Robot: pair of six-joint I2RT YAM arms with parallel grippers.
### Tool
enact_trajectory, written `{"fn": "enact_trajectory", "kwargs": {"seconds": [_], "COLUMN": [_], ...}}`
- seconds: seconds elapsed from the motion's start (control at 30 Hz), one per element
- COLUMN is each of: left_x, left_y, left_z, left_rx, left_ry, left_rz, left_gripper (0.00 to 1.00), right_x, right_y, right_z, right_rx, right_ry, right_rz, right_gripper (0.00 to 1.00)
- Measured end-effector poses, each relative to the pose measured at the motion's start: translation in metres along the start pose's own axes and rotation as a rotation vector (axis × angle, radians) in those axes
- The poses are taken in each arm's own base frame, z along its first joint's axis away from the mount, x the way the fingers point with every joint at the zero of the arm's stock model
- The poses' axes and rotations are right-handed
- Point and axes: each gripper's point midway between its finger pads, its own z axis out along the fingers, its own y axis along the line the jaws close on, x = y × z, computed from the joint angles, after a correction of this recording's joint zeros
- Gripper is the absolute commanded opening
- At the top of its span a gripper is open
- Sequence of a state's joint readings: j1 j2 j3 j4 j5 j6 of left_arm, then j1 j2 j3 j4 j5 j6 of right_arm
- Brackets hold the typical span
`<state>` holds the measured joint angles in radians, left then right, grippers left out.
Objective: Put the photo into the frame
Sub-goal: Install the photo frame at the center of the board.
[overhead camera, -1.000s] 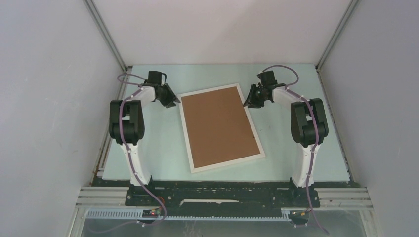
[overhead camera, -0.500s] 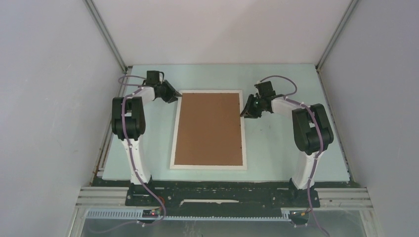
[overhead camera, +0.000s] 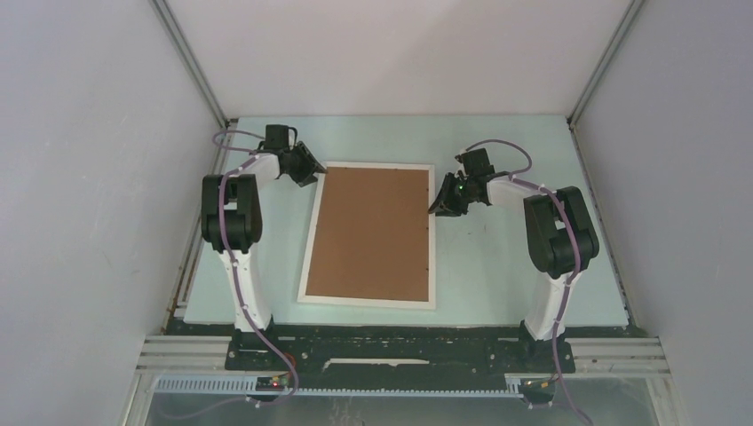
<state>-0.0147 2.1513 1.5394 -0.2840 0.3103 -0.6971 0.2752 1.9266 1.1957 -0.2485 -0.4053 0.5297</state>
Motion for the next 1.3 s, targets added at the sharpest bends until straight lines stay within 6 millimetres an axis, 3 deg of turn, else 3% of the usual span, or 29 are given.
{"fn": "enact_trajectory", "kwargs": {"seconds": [0.07, 0.17, 0.27, 0.37, 0.57, 0.93, 1.3], "left_x": [0.001, -0.001, -0.011, -0.027, -0.041, -0.029, -0.006], "left_y": [0.003, 0.001, -0.005, -0.003, 0.011, 0.003, 0.005], "left_z": [0.000, -0.001, -0.002, -0.005, -0.010, -0.006, 0.005], "left_rx": [-0.014, 0.005, 0.051, 0.076, 0.064, 0.074, 0.048], "left_ry": [0.003, 0.003, -0.023, -0.061, -0.082, -0.054, 0.006], "left_rz": [0.006, 0.008, -0.009, -0.032, -0.055, -0.013, 0.011], "left_gripper": [0.59, 0.59, 0.54, 0.42, 0.39, 0.37, 0.29], "right_x": [0.000, 0.001, 0.001, 0.001, 0.002, 0.002, 0.002], "right_y": [0.001, 0.002, 0.002, 0.003, 0.003, 0.003, 0.003], "right_z": [0.000, 0.000, 0.000, 0.000, 0.000, 0.000, 0.000], "right_rx": [-0.004, -0.009, -0.014, -0.016, -0.018, -0.021, -0.021], "right_ry": [0.002, 0.004, 0.006, 0.007, 0.008, 0.009, 0.010], "right_rz": [0.000, 0.000, -0.001, -0.001, -0.002, -0.002, -0.002], "right_gripper": [0.33, 0.33, 0.33, 0.33, 0.33, 0.33, 0.32]}}
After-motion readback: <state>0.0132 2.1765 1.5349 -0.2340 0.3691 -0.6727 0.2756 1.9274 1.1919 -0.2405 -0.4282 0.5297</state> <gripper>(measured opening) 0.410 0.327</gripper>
